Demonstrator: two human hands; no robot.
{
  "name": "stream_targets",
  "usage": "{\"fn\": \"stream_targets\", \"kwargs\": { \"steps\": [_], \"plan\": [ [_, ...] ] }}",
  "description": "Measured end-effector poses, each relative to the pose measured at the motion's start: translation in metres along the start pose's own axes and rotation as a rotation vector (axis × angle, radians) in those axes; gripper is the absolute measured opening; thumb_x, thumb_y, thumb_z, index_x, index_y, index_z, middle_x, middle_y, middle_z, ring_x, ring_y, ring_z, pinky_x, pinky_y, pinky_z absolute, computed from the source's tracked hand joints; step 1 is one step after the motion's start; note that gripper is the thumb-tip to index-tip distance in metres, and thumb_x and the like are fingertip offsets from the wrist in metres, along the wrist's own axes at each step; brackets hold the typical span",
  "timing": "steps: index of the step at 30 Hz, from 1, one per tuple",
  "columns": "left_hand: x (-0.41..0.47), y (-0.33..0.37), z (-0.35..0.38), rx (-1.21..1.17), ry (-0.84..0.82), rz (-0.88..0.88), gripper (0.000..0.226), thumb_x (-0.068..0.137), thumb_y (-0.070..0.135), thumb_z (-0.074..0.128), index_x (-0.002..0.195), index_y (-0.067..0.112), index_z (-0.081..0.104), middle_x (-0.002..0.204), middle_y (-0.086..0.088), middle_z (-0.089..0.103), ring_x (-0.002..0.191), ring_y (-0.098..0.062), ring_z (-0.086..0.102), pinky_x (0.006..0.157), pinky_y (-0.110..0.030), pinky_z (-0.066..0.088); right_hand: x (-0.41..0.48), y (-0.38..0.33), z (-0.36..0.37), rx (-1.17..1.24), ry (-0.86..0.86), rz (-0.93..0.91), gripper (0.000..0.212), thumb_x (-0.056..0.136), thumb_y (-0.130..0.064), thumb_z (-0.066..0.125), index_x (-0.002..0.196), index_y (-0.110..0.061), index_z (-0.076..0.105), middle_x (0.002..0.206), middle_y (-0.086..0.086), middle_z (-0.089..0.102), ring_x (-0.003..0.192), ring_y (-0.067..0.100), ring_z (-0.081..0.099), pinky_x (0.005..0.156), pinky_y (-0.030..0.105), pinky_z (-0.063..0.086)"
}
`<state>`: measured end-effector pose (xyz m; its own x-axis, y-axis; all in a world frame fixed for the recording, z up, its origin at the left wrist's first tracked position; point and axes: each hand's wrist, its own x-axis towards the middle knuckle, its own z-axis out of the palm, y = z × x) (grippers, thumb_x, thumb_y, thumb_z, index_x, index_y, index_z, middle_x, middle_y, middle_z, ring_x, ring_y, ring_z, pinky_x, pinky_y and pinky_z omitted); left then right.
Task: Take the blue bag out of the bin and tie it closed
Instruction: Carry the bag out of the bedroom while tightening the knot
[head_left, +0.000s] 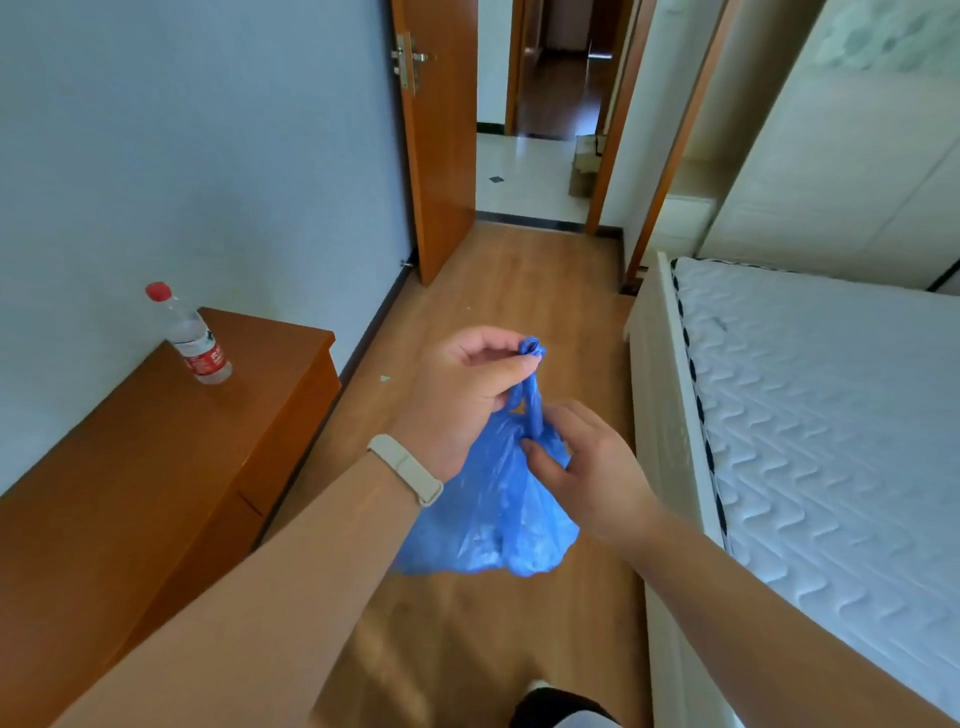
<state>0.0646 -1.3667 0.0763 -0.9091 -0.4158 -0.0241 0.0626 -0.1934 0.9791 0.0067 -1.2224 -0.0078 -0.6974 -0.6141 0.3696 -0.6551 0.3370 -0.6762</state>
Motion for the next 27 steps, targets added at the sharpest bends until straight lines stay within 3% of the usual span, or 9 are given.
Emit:
{"fn": "stream_targets", "kwargs": {
  "steps": [10, 20, 27],
  "plan": [
    [0.089, -0.012, -0.016, 0.043, -0.077, -0.060, 0.011, 0.080, 0.002, 0.069, 0.083, 0.012, 0.070, 0.097, -0.020, 0.070, 0.087, -0.022, 0.066, 0.087, -0.048, 0.053, 0.062, 0.042, 0.023, -0.036, 0.016, 0.049, 0.023, 0.087, -0.028, 0.061, 0.109, -0.023, 0.062, 0.101, -0.004, 0.063, 0.090, 0.011, 0.059, 0.072, 0.034, 0.050],
    [0.231, -0.009, -0.015, 0.094, -0.102, -0.094, 0.015, 0.079, 0.002, 0.070, 0.079, 0.017, 0.072, 0.091, -0.011, 0.073, 0.085, -0.021, 0.067, 0.085, -0.046, 0.053, 0.185, 0.112, 0.032, -0.007, 0.030, 0.084, 0.023, 0.085, -0.030, 0.057, 0.107, -0.022, 0.062, 0.096, -0.003, 0.062, 0.083, 0.015, 0.059, 0.066, 0.040, 0.051],
    [0.323, 0.009, -0.017, 0.079, -0.085, -0.064, 0.012, 0.080, 0.000, 0.068, 0.085, 0.010, 0.071, 0.085, -0.007, 0.073, 0.082, -0.020, 0.066, 0.084, -0.042, 0.054, 0.281, 0.140, 0.028, -0.016, 0.026, 0.061, 0.031, 0.083, -0.038, 0.050, 0.108, -0.024, 0.063, 0.087, -0.012, 0.054, 0.076, 0.008, 0.051, 0.064, 0.033, 0.049]
  ]
}}
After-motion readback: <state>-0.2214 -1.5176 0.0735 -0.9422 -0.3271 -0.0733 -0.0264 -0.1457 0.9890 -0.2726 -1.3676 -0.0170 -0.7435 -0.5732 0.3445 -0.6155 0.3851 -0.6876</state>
